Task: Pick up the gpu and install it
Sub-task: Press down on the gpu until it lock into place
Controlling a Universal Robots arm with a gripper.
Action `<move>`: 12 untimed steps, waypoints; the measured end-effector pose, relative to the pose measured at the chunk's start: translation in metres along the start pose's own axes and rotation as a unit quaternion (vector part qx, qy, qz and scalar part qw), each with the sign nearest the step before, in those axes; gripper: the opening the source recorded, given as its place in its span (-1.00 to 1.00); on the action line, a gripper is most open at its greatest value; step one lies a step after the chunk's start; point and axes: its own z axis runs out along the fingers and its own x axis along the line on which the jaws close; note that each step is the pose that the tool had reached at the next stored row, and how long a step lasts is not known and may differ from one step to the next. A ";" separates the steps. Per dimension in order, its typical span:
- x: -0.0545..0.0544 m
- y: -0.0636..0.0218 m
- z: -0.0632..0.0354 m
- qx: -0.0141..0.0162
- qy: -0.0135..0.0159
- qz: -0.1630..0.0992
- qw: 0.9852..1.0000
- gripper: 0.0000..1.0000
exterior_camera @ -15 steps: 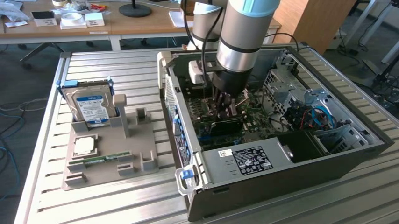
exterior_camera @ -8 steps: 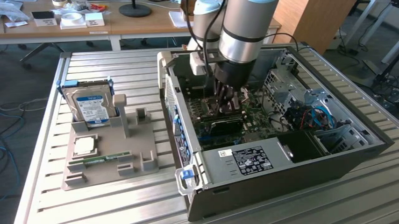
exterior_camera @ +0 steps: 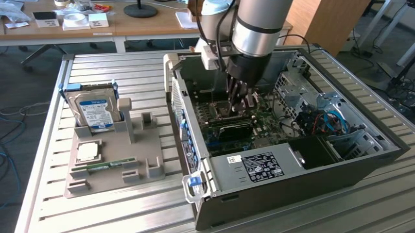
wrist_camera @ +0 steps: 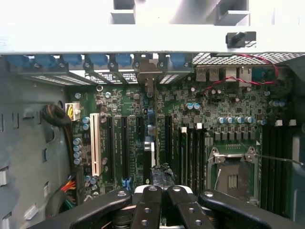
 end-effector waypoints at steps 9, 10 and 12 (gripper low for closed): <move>0.000 -0.0009 -0.0076 0.000 0.000 0.000 1.000 -0.79; 0.000 -0.0009 -0.0076 0.000 0.000 0.000 1.000 -0.79; 0.000 -0.0009 -0.0076 0.000 0.000 0.000 1.000 -0.79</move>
